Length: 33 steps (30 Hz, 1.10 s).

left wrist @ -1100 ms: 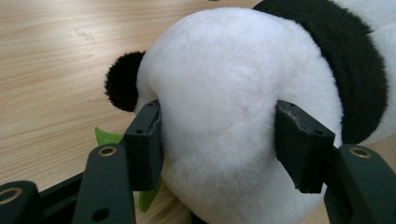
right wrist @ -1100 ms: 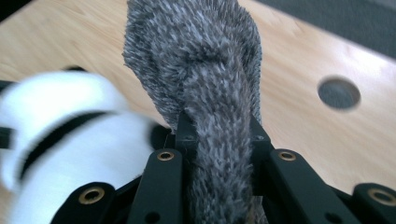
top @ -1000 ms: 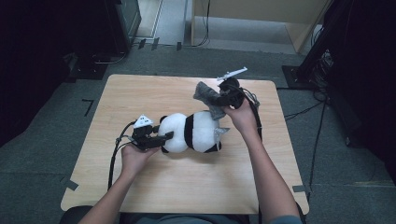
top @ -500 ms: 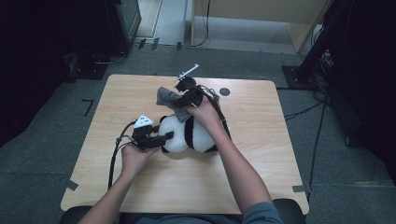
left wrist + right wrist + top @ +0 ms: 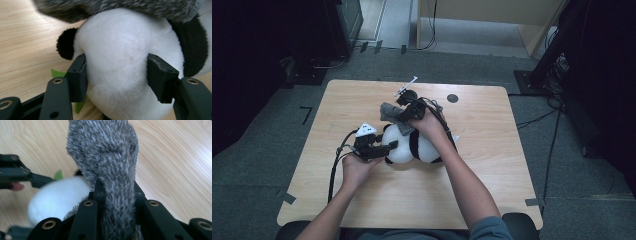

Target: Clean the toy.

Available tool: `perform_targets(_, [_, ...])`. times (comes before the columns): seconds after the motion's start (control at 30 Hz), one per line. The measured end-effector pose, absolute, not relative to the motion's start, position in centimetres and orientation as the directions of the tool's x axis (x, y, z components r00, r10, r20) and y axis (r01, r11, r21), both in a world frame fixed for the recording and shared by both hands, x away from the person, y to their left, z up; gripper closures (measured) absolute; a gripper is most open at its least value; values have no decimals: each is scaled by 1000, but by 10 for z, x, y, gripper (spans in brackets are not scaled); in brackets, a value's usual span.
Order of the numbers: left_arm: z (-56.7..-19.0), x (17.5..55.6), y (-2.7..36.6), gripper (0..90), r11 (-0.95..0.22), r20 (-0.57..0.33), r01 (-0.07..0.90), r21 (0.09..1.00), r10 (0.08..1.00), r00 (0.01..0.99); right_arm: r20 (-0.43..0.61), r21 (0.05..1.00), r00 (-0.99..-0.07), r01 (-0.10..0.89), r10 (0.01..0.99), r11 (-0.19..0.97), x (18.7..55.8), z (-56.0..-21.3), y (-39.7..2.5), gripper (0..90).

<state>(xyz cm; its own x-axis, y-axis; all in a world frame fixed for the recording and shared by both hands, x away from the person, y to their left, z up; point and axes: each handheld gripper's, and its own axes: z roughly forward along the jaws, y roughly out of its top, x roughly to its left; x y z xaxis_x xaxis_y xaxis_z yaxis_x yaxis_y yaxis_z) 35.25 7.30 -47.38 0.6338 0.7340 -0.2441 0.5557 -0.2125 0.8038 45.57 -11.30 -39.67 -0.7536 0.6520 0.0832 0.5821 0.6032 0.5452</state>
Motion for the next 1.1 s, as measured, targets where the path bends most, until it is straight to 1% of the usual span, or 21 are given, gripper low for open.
perform_targets(0.27, [-474,352,72,398,-216,-236,547,809,733,638,90,534,-708,628,700,566,461,-397,-158,744])
perform_targets(0.73, [-474,352,72,400,-216,-240,550,807,730,639,69,540,-637,671,768,508,463,-390,-214,745])
perform_targets(1.0, [-475,353,73,404,-210,-248,550,808,726,642,97,544,-583,709,807,448,462,-402,-251,746])
perform_targets(1.1, [-475,353,73,404,-208,-251,552,808,726,641,87,544,-573,712,815,443,461,-409,-260,747])
